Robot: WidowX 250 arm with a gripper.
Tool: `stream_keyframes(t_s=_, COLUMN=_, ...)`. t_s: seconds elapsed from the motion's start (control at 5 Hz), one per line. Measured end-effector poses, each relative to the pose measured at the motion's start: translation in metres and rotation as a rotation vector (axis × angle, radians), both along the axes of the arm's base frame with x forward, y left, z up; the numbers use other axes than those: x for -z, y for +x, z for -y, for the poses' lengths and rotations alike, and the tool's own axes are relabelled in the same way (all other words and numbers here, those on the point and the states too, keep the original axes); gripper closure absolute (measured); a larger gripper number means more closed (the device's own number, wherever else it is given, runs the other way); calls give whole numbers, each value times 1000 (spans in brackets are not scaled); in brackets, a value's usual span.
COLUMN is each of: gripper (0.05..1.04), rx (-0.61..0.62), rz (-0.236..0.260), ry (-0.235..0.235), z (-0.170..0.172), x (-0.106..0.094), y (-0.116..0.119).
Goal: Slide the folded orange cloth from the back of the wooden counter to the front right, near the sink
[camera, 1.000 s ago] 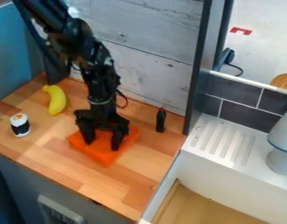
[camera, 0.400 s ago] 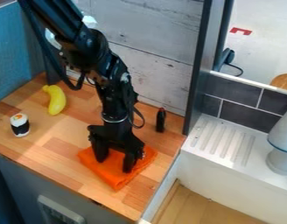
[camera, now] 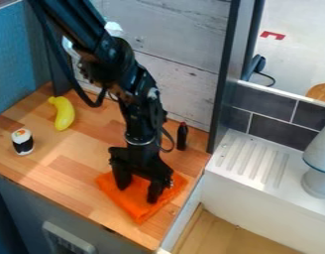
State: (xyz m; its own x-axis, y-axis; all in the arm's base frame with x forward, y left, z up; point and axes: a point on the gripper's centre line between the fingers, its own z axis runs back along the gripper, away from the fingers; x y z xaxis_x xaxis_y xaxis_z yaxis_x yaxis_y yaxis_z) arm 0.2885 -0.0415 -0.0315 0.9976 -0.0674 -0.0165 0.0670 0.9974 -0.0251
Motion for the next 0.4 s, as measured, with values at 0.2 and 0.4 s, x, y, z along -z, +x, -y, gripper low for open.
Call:
stream_keyframes(t_s=0.2, gripper=83, rx=29, rz=0, ry=-4, z=9, x=-1, y=-4)
stream_keyframes(t_s=0.4, gripper=83, rx=30, rz=-1, ry=-4, z=9, x=-3, y=-10)
